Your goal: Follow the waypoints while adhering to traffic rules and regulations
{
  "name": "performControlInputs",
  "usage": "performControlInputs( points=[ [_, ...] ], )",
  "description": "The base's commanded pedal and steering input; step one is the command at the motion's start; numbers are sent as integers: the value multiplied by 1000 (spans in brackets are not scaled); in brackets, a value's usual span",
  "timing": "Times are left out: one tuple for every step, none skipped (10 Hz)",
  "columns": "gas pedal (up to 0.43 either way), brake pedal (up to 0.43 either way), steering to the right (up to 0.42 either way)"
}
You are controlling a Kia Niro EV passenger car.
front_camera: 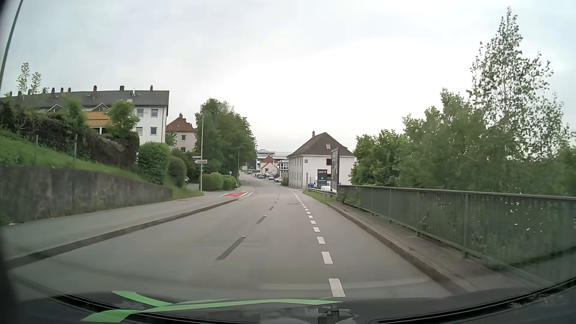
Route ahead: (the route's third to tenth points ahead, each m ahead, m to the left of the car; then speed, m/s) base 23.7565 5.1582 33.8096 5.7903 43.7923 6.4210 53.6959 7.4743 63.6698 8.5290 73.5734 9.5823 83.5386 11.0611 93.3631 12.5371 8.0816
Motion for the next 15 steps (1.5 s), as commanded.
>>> performControlInputs(
  points=[
    [20, 0, -8],
    [20, 0, -8],
    [20, 0, -8],
    [20, 0, -8],
    [20, 0, -8],
    [20, 0, -8],
    [20, 0, -9],
    [20, 0, -9],
    [20, 0, -9],
    [20, 0, -9],
    [20, 0, -10],
    [20, 0, -9],
    [20, 0, -10],
    [20, 0, -11],
    [20, 0, -12]
  ],
)
